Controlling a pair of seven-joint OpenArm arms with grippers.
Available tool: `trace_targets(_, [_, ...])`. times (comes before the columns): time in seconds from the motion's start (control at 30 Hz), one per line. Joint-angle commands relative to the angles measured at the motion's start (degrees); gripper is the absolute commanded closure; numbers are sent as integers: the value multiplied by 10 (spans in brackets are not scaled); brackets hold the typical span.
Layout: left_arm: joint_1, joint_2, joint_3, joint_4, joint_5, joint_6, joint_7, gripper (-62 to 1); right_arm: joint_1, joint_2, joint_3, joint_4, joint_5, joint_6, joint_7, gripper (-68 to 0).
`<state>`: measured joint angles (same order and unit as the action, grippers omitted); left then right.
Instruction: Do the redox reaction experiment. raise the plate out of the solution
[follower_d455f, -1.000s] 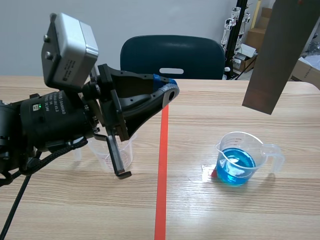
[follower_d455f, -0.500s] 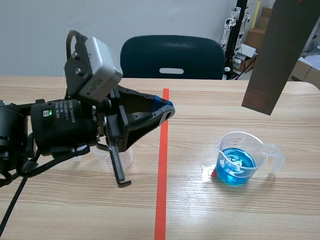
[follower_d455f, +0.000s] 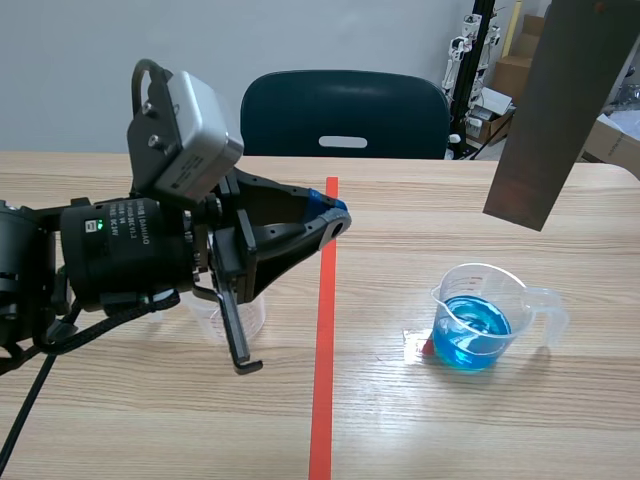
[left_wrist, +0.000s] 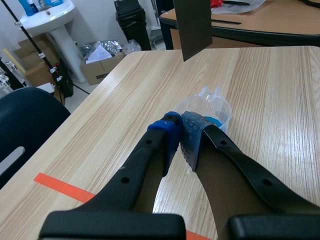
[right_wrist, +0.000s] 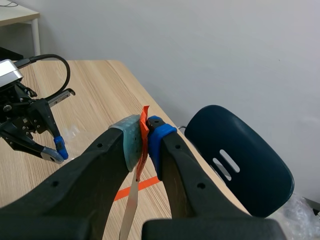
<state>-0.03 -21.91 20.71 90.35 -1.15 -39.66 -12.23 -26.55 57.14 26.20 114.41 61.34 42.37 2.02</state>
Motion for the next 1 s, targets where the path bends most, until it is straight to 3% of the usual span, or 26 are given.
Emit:
trace_targets(0.0, [-10,3,-1,3,-8,-2,-8,-33,7,5,9,-3,9,-3,9,-2])
trace_targets(0.97, [-35,22,0,3,-8,-2,-33,-33,7,5,9,-7,9,4,13,-2])
